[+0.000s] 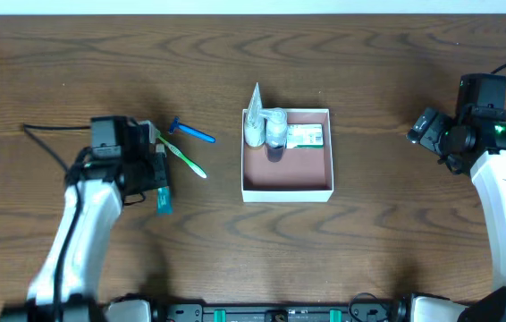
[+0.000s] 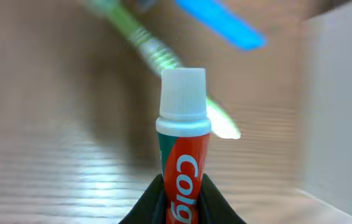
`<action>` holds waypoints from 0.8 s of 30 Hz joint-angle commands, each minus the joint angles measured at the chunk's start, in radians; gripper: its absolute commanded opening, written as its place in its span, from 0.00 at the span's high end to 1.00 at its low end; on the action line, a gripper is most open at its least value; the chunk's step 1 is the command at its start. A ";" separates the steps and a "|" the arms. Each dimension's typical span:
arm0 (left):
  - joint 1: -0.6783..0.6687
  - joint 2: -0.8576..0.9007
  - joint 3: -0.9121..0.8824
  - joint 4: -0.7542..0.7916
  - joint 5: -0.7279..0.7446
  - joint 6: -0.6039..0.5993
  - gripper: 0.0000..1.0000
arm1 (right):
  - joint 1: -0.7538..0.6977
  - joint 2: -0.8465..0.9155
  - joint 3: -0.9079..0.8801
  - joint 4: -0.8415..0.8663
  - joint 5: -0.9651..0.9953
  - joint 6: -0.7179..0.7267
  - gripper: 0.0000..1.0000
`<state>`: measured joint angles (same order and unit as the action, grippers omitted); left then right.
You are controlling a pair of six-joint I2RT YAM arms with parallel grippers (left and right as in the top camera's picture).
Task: Pack container
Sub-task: 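Reach the left gripper to the Colgate toothpaste tube and grasp it, then carry the toothpaste into the box and lay it along the front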
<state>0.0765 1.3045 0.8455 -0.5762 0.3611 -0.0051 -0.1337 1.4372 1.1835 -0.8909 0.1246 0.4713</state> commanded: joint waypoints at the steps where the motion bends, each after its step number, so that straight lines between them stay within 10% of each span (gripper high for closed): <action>1: -0.028 -0.127 0.045 -0.015 0.178 0.065 0.84 | -0.007 -0.018 0.013 0.001 0.006 0.006 0.01; 11: -0.318 -0.382 0.045 -0.002 0.145 0.088 0.84 | -0.007 -0.018 0.013 0.001 0.006 0.006 0.01; 24: -0.746 -0.246 0.045 0.153 -0.238 0.161 0.84 | -0.007 -0.018 0.013 0.001 0.006 0.006 0.01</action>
<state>-0.6167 1.0256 0.8703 -0.4618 0.2291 0.0971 -0.1337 1.4368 1.1835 -0.8913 0.1242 0.4709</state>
